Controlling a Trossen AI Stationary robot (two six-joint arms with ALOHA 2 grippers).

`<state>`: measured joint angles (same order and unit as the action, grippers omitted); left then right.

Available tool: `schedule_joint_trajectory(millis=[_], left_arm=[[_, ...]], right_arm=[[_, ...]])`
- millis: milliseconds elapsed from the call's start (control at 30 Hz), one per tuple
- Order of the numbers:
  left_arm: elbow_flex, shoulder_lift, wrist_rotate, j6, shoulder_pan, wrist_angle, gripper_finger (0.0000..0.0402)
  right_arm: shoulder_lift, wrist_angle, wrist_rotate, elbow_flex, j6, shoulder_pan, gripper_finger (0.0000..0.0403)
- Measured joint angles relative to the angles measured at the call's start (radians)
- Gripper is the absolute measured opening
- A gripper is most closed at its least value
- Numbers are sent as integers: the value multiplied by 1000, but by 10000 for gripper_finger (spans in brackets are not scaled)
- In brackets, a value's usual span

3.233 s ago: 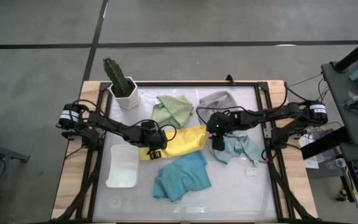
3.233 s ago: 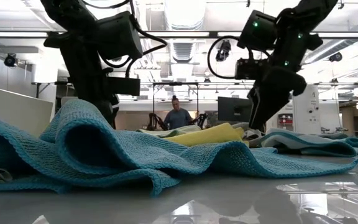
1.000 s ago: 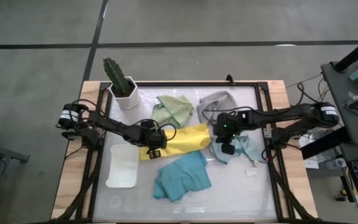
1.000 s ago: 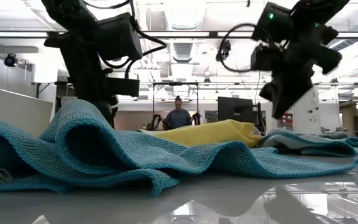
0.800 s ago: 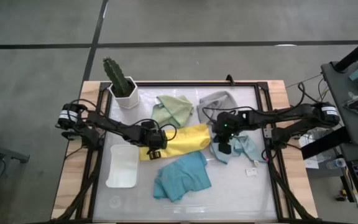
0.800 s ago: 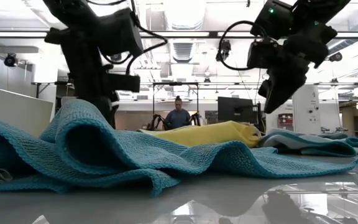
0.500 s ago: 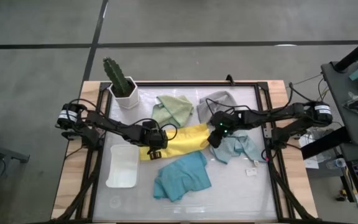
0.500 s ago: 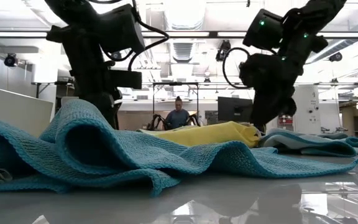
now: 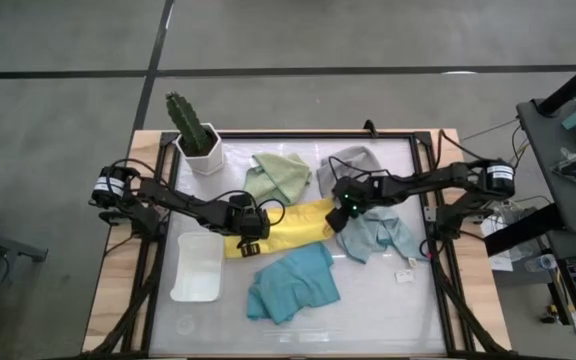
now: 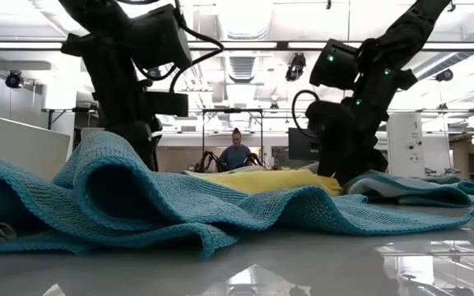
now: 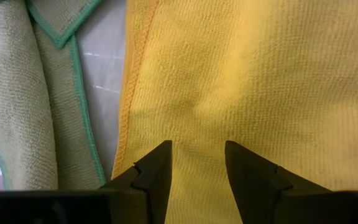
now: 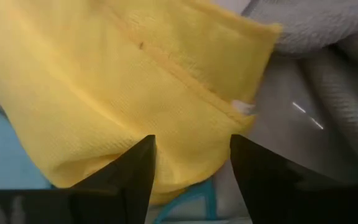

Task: Fold microfiber towels
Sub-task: Fold the yellow microfiber towel

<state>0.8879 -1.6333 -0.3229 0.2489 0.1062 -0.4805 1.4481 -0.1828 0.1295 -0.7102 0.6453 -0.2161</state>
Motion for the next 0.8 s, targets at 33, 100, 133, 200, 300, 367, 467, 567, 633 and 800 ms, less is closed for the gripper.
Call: schedule_joint_trajectory(millis=[33,100,133,200,300,367,467,567,633,800], left_arm=[[-1,0,0,0,0,0,134],[-3,0,0,0,0,0,134],[-3,0,0,0,0,1,134],[-5,0,0,2,0,-1,134],[-5,0,0,3,0,1,134],[-5,1,-1,5,0,3,134],[-5,1,-3,6,-1,13,134],[-7,1,-11,5,-2,31,134],[-6,1,-14,5,-2,29,134],[-5,1,-16,6,-2,32,134]], right_arm=[[-7,-3,0,-2,-4,-8,199],[-23,-15,0,-3,-12,-28,199],[-28,-18,-1,-3,-15,-36,199],[-31,-20,-5,-3,-29,-51,199],[-27,-11,-4,-2,-40,-53,199],[-20,-11,-2,-2,-41,-52,199],[-2,-10,-2,-1,-40,-42,199],[22,7,-1,-1,-48,-32,198],[31,15,1,-1,-60,-30,194],[35,42,2,-1,-69,-29,154]])
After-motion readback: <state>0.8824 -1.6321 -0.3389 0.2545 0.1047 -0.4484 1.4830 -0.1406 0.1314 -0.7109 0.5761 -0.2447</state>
